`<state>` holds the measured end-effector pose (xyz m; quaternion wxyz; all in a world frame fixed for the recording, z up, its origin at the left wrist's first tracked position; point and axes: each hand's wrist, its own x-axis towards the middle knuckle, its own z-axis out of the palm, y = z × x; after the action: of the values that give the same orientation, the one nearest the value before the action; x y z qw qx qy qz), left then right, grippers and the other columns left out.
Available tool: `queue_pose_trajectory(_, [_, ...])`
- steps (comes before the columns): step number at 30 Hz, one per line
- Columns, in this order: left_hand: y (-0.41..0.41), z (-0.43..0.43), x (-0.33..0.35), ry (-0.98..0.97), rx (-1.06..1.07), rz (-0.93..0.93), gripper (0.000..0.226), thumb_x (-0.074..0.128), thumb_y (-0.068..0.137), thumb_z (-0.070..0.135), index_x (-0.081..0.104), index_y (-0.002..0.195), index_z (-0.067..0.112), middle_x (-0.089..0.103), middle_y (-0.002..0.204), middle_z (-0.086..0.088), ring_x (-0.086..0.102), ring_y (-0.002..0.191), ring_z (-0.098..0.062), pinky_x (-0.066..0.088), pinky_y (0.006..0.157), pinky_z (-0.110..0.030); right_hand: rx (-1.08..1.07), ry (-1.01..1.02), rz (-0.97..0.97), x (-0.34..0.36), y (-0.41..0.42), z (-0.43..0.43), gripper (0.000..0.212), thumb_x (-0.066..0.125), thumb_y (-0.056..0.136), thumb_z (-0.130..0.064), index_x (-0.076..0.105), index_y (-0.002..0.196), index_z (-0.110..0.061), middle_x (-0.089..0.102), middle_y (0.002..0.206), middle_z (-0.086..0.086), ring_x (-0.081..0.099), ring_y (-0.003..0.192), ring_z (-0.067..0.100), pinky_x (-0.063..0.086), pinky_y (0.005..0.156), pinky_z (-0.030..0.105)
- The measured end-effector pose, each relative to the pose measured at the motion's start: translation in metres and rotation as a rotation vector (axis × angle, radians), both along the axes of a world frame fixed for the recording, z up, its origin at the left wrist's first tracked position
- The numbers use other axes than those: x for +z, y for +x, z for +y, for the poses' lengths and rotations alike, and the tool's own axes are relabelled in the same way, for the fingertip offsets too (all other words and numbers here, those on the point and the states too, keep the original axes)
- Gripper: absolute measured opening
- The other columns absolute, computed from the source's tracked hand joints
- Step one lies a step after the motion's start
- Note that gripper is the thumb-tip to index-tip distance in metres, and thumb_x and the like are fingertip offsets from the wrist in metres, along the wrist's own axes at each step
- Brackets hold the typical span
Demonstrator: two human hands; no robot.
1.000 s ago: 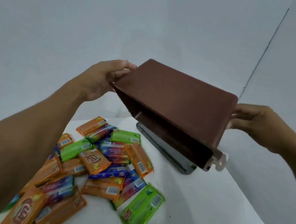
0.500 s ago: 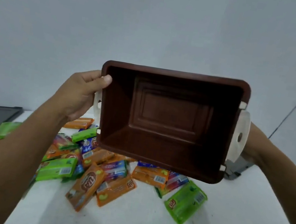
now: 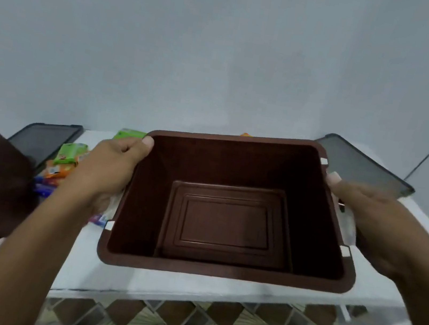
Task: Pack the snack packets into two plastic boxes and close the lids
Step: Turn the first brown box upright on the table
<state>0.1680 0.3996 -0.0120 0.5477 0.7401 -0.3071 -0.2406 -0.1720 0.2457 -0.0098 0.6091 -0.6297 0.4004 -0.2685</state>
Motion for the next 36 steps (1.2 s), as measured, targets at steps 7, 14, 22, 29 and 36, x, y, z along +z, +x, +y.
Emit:
queue_pose_trajectory(7, [-0.003, 0.045, -0.052, 0.162, -0.119, -0.016, 0.024, 0.042, 0.108, 0.032, 0.065, 0.105, 0.029, 0.063, 0.096, 0.027, 0.057, 0.074, 0.023, 0.034, 0.058, 0.008, -0.217, 0.2, 0.081, -0.049, 0.009, 0.055, 0.038, 0.059, 0.098, -0.04, 0.074, 0.1, -0.005, 0.077, 0.086, 0.015, 0.073, 0.07, 0.028, 0.054, 0.073, 0.039])
queue_pose_trajectory(14, [0.002, 0.055, -0.073, 0.23, -0.043, 0.02, 0.052, 0.044, 0.106, 0.042, 0.046, 0.151, 0.016, 0.04, 0.151, 0.012, 0.034, 0.141, -0.008, 0.023, 0.104, -0.02, -0.249, 0.215, 0.149, -0.066, 0.026, 0.06, 0.034, 0.056, 0.101, -0.037, 0.074, 0.092, -0.009, 0.077, 0.081, 0.007, 0.072, 0.064, 0.014, 0.051, 0.05, 0.024])
queue_pose_trajectory(22, [-0.006, 0.036, -0.069, 0.17, 0.075, -0.015, 0.047, 0.043, 0.108, 0.038, 0.053, 0.146, 0.013, 0.053, 0.149, -0.002, 0.046, 0.137, -0.016, 0.028, 0.093, -0.015, -0.251, -0.095, 0.315, -0.082, 0.044, 0.035, 0.046, 0.045, 0.106, -0.037, 0.071, 0.098, 0.0, 0.071, 0.102, 0.026, 0.06, 0.064, 0.008, 0.04, 0.047, 0.012])
queue_pose_trajectory(29, [-0.005, 0.018, -0.07, 0.09, 0.116, -0.026, 0.034, 0.042, 0.108, 0.04, 0.066, 0.124, 0.022, 0.066, 0.114, 0.016, 0.059, 0.106, -0.001, 0.039, 0.081, -0.008, -0.314, -0.134, 0.3, -0.089, 0.059, 0.021, 0.051, 0.046, 0.104, -0.04, 0.072, 0.091, 0.002, 0.071, 0.09, 0.025, 0.057, 0.065, 0.02, 0.041, 0.059, 0.027])
queue_pose_trajectory(36, [0.0, 0.006, -0.072, 0.057, 0.114, -0.011, 0.026, 0.041, 0.109, 0.037, 0.063, 0.123, 0.03, 0.059, 0.1, 0.027, 0.054, 0.09, 0.013, 0.036, 0.066, 0.001, -0.287, -0.165, 0.316, -0.087, 0.066, 0.005, 0.048, 0.045, 0.106, -0.035, 0.071, 0.102, 0.005, 0.068, 0.091, 0.026, 0.052, 0.059, 0.008, 0.039, 0.042, 0.009])
